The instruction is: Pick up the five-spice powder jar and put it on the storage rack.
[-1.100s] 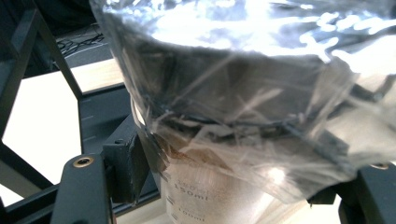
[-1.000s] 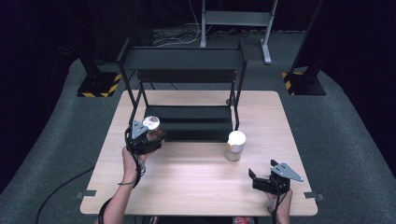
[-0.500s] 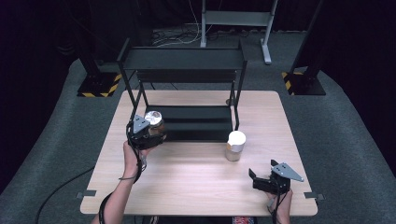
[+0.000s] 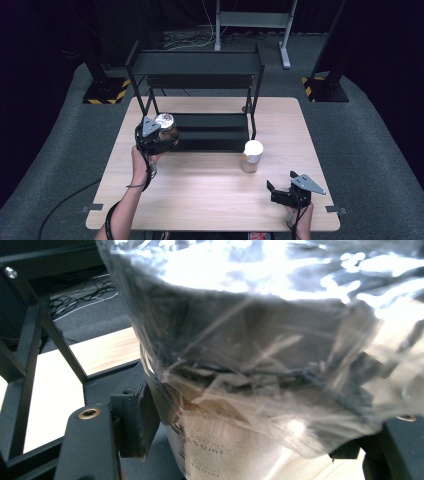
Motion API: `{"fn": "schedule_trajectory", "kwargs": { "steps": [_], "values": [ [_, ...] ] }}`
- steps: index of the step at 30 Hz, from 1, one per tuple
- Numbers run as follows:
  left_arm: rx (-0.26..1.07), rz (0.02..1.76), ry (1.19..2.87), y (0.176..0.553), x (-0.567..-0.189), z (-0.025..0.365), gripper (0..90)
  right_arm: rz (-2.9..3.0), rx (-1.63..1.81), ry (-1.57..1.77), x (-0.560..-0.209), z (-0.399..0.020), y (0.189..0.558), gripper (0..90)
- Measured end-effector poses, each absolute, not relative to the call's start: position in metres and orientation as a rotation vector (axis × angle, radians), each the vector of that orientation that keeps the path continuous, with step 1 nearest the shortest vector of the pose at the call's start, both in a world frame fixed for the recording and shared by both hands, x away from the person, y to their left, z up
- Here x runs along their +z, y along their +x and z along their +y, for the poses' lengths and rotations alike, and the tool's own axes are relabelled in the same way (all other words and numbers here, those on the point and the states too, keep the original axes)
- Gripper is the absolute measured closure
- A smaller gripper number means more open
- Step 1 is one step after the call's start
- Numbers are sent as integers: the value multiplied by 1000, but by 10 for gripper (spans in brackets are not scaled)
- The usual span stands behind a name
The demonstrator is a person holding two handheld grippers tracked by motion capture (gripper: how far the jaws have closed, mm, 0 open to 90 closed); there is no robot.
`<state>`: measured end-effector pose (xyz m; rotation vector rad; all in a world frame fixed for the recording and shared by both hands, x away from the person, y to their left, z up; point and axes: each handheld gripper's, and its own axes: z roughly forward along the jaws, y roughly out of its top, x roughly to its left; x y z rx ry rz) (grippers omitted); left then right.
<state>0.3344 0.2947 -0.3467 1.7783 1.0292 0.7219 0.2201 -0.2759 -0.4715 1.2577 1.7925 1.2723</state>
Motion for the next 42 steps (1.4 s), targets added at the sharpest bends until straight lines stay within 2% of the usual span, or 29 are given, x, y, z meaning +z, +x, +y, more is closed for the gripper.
{"fn": "schedule_trajectory", "kwargs": {
  "steps": [42],
  "values": [
    [731,1019,1779,356,-319,294,302,1797,1262,1256,-471,-275,220,1]
  ]
}}
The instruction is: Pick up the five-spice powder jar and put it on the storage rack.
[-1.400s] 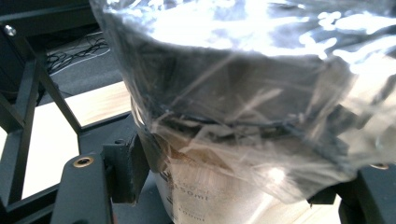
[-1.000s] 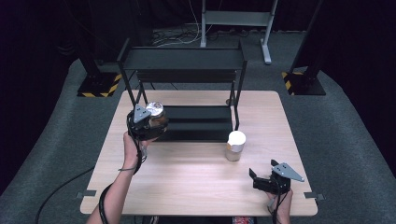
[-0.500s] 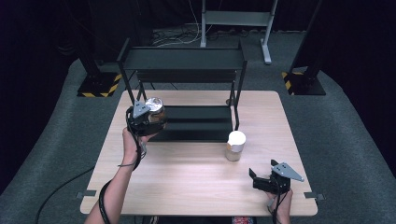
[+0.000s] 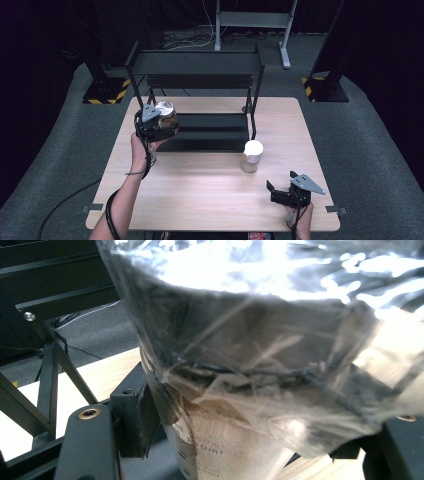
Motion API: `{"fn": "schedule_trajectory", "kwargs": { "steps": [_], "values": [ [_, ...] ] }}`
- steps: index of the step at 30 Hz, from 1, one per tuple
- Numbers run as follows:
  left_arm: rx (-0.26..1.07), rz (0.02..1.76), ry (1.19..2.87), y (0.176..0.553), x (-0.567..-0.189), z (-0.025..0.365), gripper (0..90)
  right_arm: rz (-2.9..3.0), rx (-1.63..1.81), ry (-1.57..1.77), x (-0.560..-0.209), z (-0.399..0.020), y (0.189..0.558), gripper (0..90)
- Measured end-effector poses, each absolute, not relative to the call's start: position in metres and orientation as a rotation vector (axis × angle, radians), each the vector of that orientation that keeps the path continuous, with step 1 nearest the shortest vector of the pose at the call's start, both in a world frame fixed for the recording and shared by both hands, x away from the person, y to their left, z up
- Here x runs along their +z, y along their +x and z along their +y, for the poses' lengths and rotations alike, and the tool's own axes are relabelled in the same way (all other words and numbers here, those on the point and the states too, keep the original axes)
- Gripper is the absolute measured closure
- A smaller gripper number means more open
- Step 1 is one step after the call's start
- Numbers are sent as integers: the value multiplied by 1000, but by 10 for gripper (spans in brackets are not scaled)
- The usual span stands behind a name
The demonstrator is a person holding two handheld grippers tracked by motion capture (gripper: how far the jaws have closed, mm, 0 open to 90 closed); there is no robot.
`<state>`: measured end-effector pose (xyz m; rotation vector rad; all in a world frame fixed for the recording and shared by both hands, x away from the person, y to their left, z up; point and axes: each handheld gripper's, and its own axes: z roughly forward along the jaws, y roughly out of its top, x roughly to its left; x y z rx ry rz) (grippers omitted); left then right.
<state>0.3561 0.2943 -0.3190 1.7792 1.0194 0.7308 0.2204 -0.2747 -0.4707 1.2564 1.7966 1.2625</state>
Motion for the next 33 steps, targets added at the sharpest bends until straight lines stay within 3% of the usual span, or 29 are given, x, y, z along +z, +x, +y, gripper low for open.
{"fn": "schedule_trajectory", "kwargs": {
  "steps": [33],
  "values": [
    [746,999,1771,372,-294,285,302,1790,1270,1253,-472,-275,219,1]
  ]
}}
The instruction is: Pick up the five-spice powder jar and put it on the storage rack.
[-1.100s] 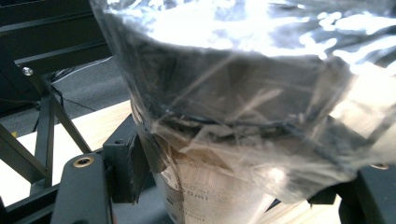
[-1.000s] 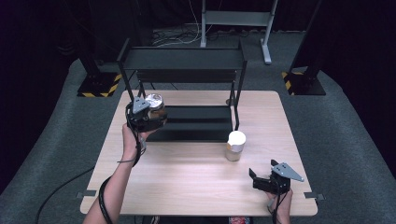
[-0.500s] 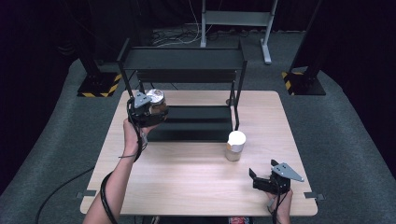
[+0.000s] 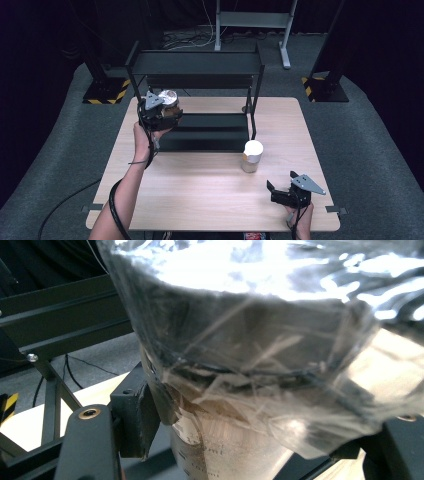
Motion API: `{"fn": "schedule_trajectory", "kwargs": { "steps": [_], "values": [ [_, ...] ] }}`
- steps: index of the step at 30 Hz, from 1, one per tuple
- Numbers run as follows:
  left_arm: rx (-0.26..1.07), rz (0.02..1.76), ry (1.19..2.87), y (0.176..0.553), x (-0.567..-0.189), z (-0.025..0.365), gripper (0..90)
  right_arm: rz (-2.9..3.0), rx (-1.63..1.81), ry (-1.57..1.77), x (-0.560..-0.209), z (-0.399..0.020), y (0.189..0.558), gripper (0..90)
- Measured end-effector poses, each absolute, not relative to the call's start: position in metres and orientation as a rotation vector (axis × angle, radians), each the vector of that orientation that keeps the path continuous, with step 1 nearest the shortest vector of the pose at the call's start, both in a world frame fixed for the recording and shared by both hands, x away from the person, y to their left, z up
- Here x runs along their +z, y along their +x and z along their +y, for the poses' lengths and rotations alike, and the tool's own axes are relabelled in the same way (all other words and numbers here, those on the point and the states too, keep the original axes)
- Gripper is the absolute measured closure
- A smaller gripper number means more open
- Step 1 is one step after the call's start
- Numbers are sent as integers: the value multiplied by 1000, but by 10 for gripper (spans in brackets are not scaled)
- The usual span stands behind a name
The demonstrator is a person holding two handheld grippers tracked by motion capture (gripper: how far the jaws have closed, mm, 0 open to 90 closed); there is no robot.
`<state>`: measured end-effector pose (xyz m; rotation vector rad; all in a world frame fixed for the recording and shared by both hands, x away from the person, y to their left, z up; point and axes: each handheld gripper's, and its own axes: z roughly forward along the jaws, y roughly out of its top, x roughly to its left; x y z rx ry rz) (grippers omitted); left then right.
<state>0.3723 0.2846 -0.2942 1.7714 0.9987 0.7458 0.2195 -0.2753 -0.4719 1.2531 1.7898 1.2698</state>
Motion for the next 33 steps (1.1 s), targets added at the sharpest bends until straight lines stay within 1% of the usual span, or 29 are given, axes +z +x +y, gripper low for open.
{"fn": "schedule_trajectory", "kwargs": {
  "steps": [33],
  "values": [
    [759,983,1766,374,-271,290,302,1795,1264,1252,-471,-275,220,1]
  ]
}}
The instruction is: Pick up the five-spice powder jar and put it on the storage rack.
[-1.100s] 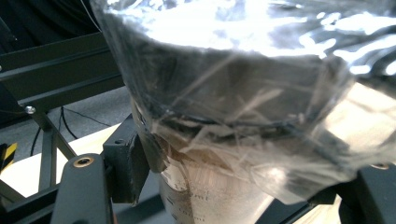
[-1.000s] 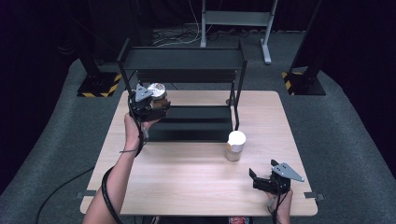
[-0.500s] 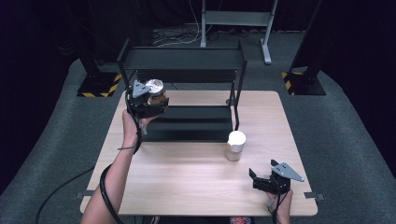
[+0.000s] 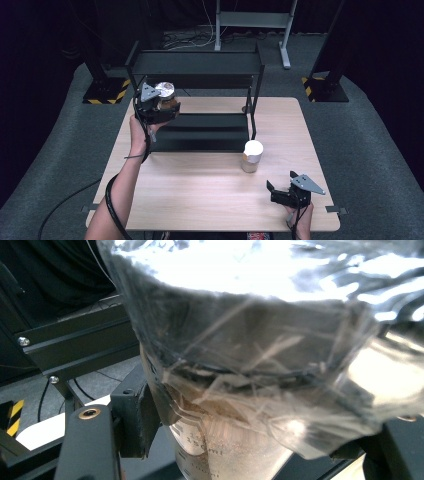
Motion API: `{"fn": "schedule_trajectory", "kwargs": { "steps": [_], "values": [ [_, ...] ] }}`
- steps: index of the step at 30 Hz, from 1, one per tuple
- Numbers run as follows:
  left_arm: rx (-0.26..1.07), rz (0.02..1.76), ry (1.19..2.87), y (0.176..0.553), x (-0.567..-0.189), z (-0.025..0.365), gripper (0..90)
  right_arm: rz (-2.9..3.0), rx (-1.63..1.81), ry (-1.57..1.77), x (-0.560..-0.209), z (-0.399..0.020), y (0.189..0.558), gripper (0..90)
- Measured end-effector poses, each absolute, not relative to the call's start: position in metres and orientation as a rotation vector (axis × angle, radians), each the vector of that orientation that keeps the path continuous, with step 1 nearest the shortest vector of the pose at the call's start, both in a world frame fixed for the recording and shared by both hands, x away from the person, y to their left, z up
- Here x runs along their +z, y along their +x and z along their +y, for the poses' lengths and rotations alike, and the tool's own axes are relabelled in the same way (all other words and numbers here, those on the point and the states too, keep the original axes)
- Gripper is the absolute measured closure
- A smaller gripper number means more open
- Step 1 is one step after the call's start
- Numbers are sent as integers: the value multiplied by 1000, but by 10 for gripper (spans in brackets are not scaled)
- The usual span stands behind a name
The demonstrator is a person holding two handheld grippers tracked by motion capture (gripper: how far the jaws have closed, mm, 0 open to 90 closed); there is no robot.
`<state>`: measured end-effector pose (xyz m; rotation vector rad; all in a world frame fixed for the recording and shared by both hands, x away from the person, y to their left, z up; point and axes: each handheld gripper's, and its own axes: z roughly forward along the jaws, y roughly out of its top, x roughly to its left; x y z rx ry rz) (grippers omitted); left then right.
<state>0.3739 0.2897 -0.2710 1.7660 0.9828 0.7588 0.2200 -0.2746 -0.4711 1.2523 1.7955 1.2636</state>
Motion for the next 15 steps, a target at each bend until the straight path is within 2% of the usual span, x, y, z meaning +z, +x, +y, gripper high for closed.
{"fn": "schedule_trajectory", "kwargs": {
  "steps": [15],
  "values": [
    [770,951,1777,372,-259,291,302,1794,1263,1254,-471,-274,220,1]
  ]
}}
